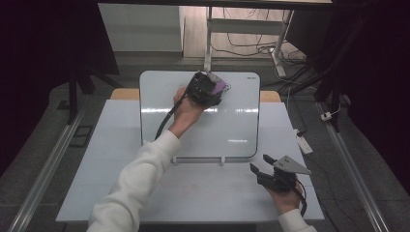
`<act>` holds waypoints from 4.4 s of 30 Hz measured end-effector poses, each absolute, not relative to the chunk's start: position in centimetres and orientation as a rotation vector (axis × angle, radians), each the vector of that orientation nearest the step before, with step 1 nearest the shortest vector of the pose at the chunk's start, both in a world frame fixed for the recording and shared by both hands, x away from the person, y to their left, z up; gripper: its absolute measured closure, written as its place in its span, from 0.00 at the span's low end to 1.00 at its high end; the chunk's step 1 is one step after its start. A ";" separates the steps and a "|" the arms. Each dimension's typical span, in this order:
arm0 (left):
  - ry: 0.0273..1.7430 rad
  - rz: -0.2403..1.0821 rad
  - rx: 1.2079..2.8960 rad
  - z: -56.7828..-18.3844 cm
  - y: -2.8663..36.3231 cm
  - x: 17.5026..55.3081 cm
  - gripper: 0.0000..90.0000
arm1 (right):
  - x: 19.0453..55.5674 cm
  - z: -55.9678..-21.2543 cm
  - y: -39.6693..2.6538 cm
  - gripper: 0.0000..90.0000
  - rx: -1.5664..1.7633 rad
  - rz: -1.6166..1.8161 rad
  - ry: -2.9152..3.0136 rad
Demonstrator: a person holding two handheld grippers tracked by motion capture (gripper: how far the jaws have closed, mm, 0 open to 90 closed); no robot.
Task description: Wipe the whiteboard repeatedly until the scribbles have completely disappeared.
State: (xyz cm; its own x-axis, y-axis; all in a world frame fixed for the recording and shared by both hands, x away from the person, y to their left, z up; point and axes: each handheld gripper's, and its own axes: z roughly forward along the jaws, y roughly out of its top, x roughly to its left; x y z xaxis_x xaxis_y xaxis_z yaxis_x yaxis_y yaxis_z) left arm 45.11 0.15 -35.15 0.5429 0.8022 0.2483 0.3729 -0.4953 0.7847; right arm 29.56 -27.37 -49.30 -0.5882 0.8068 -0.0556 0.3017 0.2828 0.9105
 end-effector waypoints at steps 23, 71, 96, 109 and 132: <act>1.193 0.903 1.951 -33.8 12.9 45.0 0.46 | 29.4 -49.2 -27.4 0.40 0.987 1.272 2.032; 0.850 0.796 2.095 -34.3 -3.8 46.5 0.46 | 29.0 -49.1 -28.3 0.40 1.011 1.281 2.005; 0.862 0.801 2.061 -32.8 -2.9 47.6 0.46 | 28.8 -49.2 -28.6 0.40 1.024 1.274 2.001; 0.773 0.738 2.159 -34.3 -6.0 46.6 0.46 | 28.7 -49.1 -28.7 0.40 1.019 1.279 1.998; 0.780 0.756 2.138 -33.6 -5.8 47.2 0.46 | 28.8 -49.1 -28.6 0.40 1.015 1.285 1.996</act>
State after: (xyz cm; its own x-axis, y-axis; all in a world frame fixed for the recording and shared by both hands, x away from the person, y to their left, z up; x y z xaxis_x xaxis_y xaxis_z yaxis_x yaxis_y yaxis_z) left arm 47.20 -5.80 -33.64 0.6439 0.7167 0.2679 0.2901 -0.5526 0.7813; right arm 28.83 -28.59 -49.11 -0.5617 0.8259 -0.0491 0.2973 0.2569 0.9196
